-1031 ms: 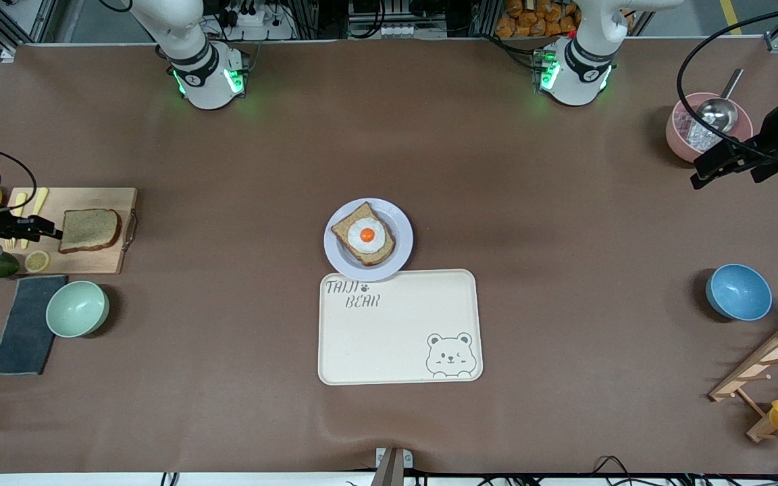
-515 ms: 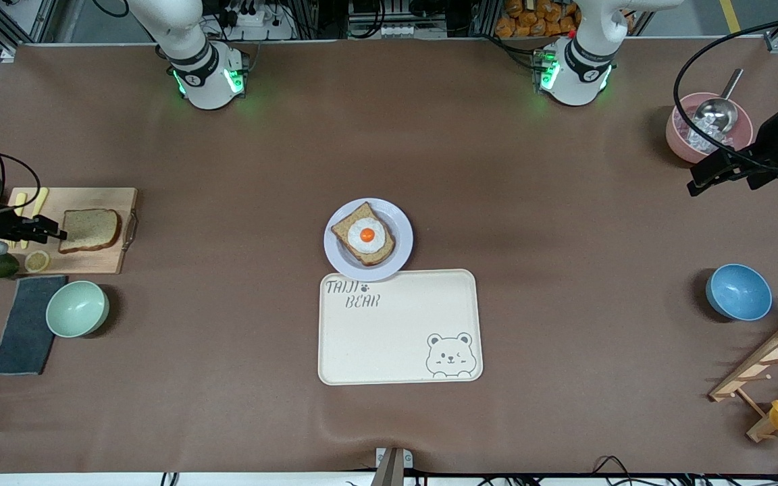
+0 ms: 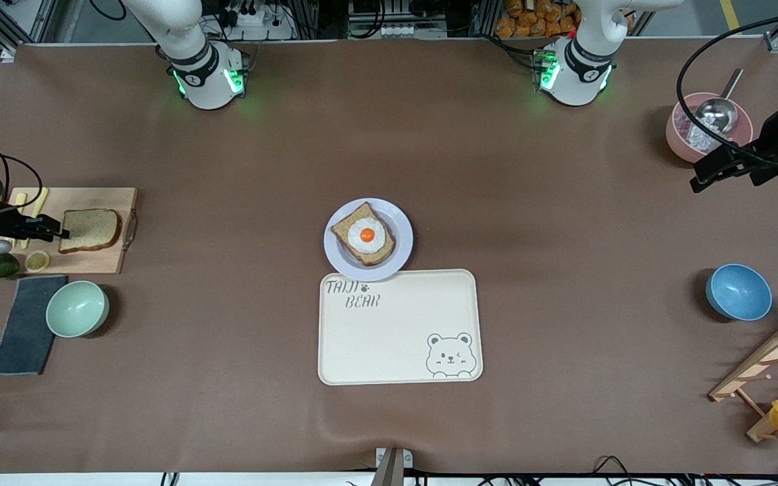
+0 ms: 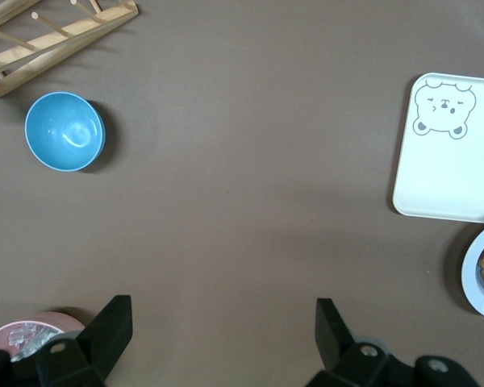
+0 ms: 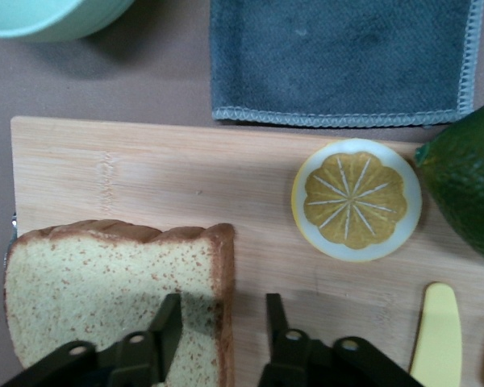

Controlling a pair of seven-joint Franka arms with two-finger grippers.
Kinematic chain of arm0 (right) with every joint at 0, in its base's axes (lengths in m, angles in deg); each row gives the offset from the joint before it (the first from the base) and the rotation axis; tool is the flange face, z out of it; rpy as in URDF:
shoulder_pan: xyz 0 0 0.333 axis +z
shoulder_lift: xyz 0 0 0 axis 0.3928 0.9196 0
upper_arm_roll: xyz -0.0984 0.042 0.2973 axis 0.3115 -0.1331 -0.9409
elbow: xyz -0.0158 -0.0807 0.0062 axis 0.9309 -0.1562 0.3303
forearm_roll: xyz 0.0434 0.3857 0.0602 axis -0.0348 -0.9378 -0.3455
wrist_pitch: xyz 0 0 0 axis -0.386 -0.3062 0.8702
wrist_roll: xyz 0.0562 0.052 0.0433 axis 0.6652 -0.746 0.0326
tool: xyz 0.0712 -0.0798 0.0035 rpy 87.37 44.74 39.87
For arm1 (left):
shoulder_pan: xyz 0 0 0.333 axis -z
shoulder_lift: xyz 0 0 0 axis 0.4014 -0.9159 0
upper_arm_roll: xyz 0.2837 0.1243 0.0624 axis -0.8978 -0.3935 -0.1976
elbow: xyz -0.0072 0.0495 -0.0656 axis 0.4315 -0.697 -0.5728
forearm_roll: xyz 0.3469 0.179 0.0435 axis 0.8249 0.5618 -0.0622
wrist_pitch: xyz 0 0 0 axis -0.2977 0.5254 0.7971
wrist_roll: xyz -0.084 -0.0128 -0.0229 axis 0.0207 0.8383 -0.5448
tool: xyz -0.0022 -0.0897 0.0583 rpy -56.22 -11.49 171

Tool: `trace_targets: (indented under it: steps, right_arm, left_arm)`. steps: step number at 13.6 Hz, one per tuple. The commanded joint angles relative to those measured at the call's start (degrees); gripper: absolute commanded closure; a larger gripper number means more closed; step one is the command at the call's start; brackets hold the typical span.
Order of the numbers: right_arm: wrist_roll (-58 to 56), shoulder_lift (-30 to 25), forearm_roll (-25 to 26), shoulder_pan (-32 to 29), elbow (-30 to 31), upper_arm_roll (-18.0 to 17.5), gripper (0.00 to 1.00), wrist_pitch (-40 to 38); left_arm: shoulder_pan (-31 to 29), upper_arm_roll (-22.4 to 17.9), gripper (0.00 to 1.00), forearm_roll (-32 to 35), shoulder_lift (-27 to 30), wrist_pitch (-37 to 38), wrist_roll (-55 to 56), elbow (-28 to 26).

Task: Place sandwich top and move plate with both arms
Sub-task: 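Grasp the bread slice edge with the right gripper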

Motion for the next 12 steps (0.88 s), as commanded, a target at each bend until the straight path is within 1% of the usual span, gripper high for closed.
trace_targets:
  steps: [1, 4, 6, 7, 8, 9, 10, 11, 12]
  right_arm:
    - [-1.26, 0.43, -0.68, -1.94, -0.62, -1.18, 0.57, -0.76]
    - [-1.35, 1.05, -2.43, -2.03, 0.43, -1.27, 0.58, -0.67]
    - [-1.26, 0.96, -2.61, -1.94, 0.43, -1.27, 0.67, -0.76]
    - [-1.26, 0.96, -2.7, -2.03, 0.78, -1.27, 0.7, -0.76]
    - [-1.26, 0.96, -2.79, -1.94, 0.87, -1.27, 0.76, -0.76]
    - [-1.26, 0.96, -2.79, -1.94, 0.78, -1.27, 0.83, -0.76]
    - [-1.26, 0.96, -2.79, -1.77, 0.78, -1.27, 0.97, -0.67]
    - [-1.26, 0.96, -2.87, -1.77, 0.78, -1.27, 1.0, -0.67]
    - [-1.17, 0.96, -2.96, -1.77, 0.78, -1.27, 1.0, -0.76]
  left_arm:
    - [-0.41, 0.05, 0.0, -0.2, 0.93, 1.91, -1.11, -0.07]
    - [-0.49, 0.23, 0.0, -0.65, 0.41, 2.54, -0.76, -0.52]
    - [-0.49, 0.23, 0.0, -0.65, -0.29, 2.45, -0.84, -0.7]
    - [-0.49, 0.31, 0.0, -0.65, -0.47, 2.36, -0.84, -0.87]
    - [-0.49, 0.32, 0.0, -0.65, -0.56, 2.36, -0.84, -1.05]
    - [-0.49, 0.32, 0.0, -0.65, -0.73, 2.01, -0.84, -1.4]
    - [-0.49, 0.4, 0.0, -0.65, -0.82, 1.92, -0.84, -1.23]
    - [-0.41, 0.4, 0.0, -0.65, -0.91, 1.92, -0.84, -1.31]
    - [-0.32, 0.4, 0.0, -0.65, -0.91, 1.92, -0.84, -1.31]
